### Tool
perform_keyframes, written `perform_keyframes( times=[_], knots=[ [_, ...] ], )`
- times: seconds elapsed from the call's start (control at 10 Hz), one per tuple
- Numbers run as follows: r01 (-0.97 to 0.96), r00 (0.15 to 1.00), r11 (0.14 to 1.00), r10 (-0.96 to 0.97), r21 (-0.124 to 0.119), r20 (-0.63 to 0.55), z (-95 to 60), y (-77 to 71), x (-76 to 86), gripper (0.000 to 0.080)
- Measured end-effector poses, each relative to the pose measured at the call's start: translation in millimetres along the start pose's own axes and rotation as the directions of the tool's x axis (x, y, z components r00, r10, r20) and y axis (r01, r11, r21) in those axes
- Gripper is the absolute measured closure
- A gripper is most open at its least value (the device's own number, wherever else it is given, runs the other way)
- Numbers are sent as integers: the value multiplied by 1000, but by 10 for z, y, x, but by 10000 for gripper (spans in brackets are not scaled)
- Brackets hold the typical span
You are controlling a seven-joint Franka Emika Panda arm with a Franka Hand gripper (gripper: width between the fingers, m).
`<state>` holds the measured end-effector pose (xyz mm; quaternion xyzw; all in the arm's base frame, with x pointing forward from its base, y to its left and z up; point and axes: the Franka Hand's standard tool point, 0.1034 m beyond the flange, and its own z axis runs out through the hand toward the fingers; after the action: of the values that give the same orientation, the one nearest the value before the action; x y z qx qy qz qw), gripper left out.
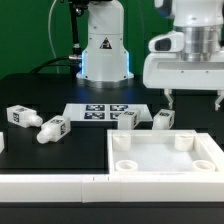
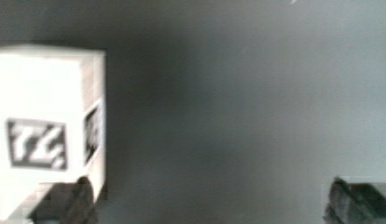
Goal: Assemble square table
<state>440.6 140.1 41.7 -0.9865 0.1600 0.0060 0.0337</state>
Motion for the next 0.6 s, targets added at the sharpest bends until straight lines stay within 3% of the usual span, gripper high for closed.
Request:
perform_keyframes(
  times=[0.3,0.4,0.6],
  knots=[
    [19,1000,1000,-19,-12,8,40,329,18,150],
    [17,1000,1000,-17,-16,2,91,388,14,150],
    [15,1000,1000,-15,-19,-12,202,363,-23,150]
  ],
)
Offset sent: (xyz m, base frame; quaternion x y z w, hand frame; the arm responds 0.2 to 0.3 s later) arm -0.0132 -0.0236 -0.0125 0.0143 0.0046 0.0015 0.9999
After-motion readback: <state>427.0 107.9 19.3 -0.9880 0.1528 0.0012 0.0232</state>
